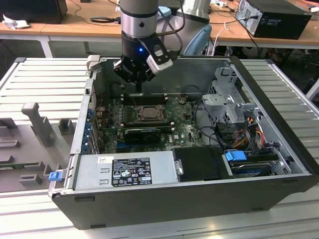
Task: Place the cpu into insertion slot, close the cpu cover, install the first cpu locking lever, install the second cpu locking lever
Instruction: 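Install the first cpu locking lever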
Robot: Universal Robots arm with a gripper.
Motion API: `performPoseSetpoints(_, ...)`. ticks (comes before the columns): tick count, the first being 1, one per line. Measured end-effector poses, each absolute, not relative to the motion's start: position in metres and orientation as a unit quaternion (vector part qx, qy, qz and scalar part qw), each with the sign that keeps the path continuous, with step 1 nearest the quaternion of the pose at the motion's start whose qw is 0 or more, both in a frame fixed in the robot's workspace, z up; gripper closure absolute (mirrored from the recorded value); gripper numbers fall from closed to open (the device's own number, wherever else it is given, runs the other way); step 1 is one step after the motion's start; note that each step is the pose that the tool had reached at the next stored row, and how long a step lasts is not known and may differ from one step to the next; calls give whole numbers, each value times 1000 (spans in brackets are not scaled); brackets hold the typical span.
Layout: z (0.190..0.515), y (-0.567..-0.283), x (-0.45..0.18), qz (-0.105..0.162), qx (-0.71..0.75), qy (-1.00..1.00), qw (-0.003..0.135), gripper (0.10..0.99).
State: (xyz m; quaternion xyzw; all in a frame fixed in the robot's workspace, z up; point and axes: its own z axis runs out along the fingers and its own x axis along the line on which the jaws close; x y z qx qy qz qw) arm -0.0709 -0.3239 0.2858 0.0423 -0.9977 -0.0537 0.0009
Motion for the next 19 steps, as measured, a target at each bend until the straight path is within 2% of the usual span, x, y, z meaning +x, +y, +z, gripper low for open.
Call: performPoseSetpoints(19, 283, -324, -97, -54, 42, -998, 1, 980)
